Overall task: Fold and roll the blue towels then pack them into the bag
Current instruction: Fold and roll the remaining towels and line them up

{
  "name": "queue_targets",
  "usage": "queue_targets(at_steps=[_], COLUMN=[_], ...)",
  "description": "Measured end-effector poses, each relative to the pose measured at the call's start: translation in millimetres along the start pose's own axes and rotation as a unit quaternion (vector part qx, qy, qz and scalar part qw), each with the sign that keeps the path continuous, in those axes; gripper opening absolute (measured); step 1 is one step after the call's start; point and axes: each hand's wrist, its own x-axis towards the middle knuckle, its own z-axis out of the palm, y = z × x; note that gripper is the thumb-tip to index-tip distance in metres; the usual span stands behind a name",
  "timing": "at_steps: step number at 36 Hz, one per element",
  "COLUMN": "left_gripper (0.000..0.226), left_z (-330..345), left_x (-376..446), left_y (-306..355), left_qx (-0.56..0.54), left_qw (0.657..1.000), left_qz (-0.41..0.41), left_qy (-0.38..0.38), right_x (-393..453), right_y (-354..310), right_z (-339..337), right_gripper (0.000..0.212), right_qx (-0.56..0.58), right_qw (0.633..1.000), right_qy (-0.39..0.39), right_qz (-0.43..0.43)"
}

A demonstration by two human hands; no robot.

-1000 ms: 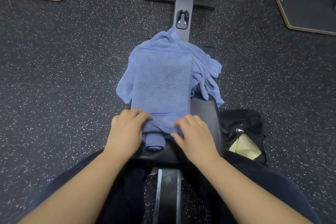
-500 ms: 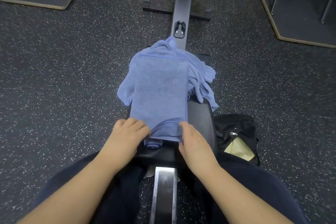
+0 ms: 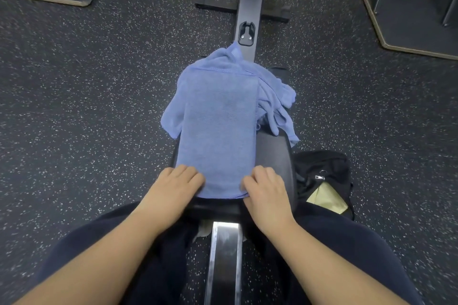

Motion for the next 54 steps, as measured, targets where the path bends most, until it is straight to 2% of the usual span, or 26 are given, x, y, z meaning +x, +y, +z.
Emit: queue_targets(at_steps=[3, 9, 15, 19, 21, 25, 30, 35, 38, 40, 43, 44, 49, 54], left_gripper=[0.025, 0.024, 0.033, 0.040, 0.032, 0.010, 0.018, 0.021, 0.021, 0.016, 0.021, 0.025, 0.028, 0.019], left_z=[-0.8, -3.7, -6.3, -3.3, -4.4, -5.8, -5.3, -7.7, -7.9, -8.3, -7.9, -7.6, -0.9, 7.7], left_x=[1.2, -0.8, -2.8, -1.8, 0.1, 3.8, 6.8, 8.2, 8.3, 9.2, 10.4, 10.7, 10.7, 10.4], left_y=[-0.2, -5.4, -12.2, -15.4, -15.5, -14.0, -14.3, -14.7, -15.7, -14.3, -10.9, -9.5, -8.0, -7.3], left_qx=[0.002, -0.023, -0.078, -0.163, -0.208, -0.273, -0.339, -0.249, -0.179, -0.149, -0.131, -0.123, -0.101, -0.082], left_qw=[1.000, 0.998, 0.989, 0.962, 0.941, 0.913, 0.880, 0.927, 0.962, 0.976, 0.985, 0.988, 0.993, 0.994], left_qz=[-0.007, -0.045, -0.126, -0.216, -0.263, -0.297, -0.332, -0.280, -0.196, -0.138, -0.098, -0.086, -0.056, -0.074], left_qy=[0.004, 0.027, -0.017, -0.043, -0.051, -0.053, -0.003, 0.024, 0.062, 0.078, 0.055, 0.042, 0.016, 0.021], right_x=[-0.1, 1.7, 5.1, 10.9, 15.2, 19.7, 21.9, 21.6, 21.0, 22.8, 26.1, 25.5, 20.3, 21.2], right_y=[-2.3, -6.4, 6.1, 5.6, 7.8, 14.0, 15.2, 10.3, 9.8, 7.3, 2.3, 1.3, -1.5, -5.7], right_z=[6.6, 15.2, 13.8, 4.9, 1.9, 2.4, 3.6, 4.9, 4.6, 5.4, 7.1, 9.0, 15.1, 13.9], right_gripper=[0.036, 0.030, 0.026, 0.012, 0.011, 0.017, 0.017, 0.016, 0.031, 0.032, 0.009, 0.003, 0.022, 0.027], right_qx=[-0.001, 0.002, 0.078, 0.125, 0.156, 0.270, 0.310, 0.290, 0.212, 0.145, 0.106, 0.108, 0.141, 0.150], right_qw=[1.000, 0.999, 0.996, 0.989, 0.983, 0.949, 0.931, 0.939, 0.971, 0.987, 0.990, 0.989, 0.986, 0.985], right_qy=[0.018, -0.007, -0.040, -0.075, -0.095, -0.118, -0.125, -0.087, -0.017, 0.038, 0.091, 0.088, 0.004, 0.021], right_qz=[-0.016, -0.048, -0.013, 0.007, 0.035, 0.116, 0.149, 0.160, 0.110, 0.064, -0.025, -0.051, -0.090, -0.083])
